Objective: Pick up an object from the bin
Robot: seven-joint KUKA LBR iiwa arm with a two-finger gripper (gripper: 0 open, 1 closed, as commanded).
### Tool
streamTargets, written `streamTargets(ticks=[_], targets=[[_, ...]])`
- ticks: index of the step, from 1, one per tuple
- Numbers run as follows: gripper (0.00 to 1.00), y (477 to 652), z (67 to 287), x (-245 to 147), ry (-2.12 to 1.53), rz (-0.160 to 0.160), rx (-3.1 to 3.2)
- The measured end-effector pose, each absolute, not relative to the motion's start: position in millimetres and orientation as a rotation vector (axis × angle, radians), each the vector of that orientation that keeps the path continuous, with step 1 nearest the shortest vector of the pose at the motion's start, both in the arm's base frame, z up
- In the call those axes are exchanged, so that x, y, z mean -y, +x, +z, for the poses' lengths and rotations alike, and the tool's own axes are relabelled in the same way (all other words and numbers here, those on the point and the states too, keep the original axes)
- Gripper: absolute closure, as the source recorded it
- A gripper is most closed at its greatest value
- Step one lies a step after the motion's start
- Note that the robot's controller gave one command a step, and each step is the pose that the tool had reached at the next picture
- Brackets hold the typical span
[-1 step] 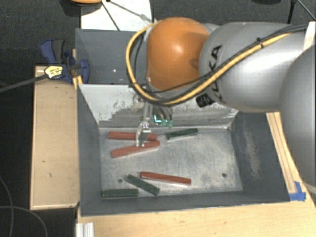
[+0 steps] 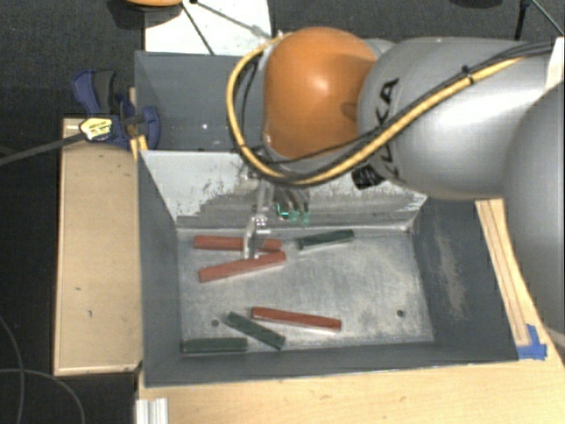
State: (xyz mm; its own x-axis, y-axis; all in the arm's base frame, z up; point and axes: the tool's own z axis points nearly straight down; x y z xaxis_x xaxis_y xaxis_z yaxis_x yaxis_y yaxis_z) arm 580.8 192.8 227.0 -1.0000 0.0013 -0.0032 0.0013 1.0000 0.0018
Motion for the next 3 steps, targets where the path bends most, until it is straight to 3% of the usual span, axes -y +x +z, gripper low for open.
streamTargets(ticks=[1, 2, 3], targets=[[0.00, 569.4, 177, -186, 0.007, 0.005, -3.133], [0.00, 546.9, 108, -166, 0.000, 0.003, -3.137], [0.00, 546.5, 75, -182, -0.048, 0.003, -3.135]])
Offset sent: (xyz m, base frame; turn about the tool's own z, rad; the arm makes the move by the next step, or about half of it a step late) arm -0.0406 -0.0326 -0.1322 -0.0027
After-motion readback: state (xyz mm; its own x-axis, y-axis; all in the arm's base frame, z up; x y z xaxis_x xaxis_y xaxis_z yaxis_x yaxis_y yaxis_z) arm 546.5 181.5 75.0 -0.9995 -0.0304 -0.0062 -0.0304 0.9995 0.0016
